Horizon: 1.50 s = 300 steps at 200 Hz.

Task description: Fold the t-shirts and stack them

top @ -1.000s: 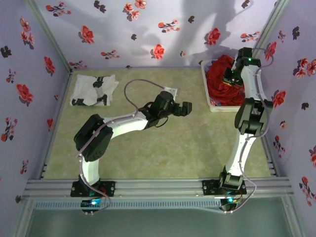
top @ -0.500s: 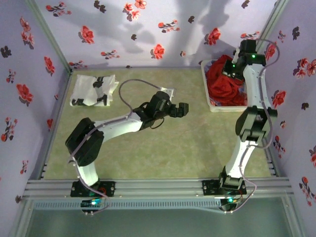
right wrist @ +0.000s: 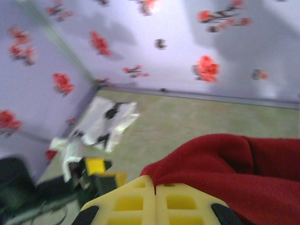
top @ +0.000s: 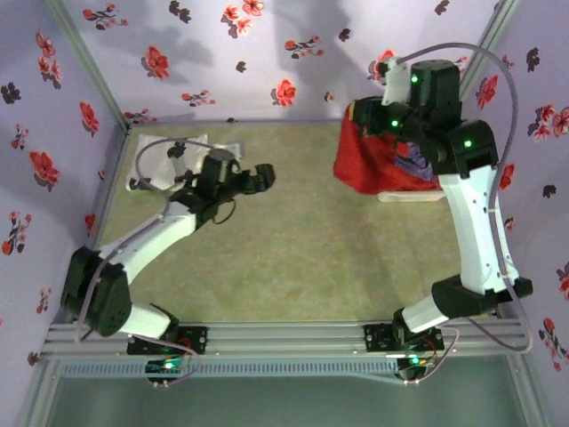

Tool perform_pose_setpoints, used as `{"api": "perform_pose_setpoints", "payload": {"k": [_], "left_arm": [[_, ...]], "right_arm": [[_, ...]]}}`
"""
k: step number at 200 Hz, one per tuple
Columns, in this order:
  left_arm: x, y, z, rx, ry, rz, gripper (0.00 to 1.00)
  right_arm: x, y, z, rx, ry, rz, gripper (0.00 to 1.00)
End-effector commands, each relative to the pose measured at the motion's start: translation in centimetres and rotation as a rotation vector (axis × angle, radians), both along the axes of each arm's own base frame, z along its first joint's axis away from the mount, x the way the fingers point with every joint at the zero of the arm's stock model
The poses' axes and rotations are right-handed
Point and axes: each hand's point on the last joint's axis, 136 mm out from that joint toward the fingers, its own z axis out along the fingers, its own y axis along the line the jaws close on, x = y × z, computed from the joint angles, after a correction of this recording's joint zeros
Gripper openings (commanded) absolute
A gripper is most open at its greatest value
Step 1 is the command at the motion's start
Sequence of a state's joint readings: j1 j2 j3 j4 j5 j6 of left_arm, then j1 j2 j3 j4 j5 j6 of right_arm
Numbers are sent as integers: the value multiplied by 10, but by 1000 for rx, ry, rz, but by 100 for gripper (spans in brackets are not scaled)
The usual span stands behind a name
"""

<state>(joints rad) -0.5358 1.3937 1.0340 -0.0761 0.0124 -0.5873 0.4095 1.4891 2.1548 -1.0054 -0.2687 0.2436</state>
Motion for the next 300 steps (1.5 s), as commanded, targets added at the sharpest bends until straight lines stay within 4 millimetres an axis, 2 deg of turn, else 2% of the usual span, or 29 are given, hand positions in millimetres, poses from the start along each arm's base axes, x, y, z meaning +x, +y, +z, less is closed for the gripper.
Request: {"api": "perform_pose_setpoints", "payload": {"k": [1,12,28,54,76,94,110,138,175,196,219,237,261,281,300], "left_arm": [[-17,37,-6,35,46,3,99],[-22,55,-8,56,68,22,99],[-32,76,-11,87,95,41,99],[-49,102,-19,113,138,79,99],[-65,113,-31,124,178,95,99],[-77,115,-45,131,229,89,99],[-89,118,-58,147,274,82,99],[-105,123,-78,173,352,86,99],[-123,132,-116,250,534,91,91],[-123,124,-132,236,590,58,87],[-110,117,-144,241,607,32,80],[-92,111,-152,241,597,17,74],[-71,99,-167,235,619,-22,72],[-62,96,-179,252,647,-37,66],[-58,95,-188,257,660,-39,57]], "right_arm": [[-26,25,37,68,-114,61,0],[-34,41,34,66,-110,107,0],[-28,55,11,49,-53,115,0],[-3,83,-54,51,91,114,0],[23,104,-125,53,213,75,0],[38,105,-183,-64,319,31,21],[44,97,-214,-167,382,-3,43],[37,79,-228,-228,420,-44,52],[20,36,-260,-237,520,-153,56],[10,22,-283,-223,566,-183,56],[8,17,-303,-189,619,-200,57],[13,20,-313,-159,650,-195,57],[27,29,-328,-122,678,-180,57],[46,31,-340,-124,680,-188,57],[66,34,-352,-111,684,-201,57]]}}
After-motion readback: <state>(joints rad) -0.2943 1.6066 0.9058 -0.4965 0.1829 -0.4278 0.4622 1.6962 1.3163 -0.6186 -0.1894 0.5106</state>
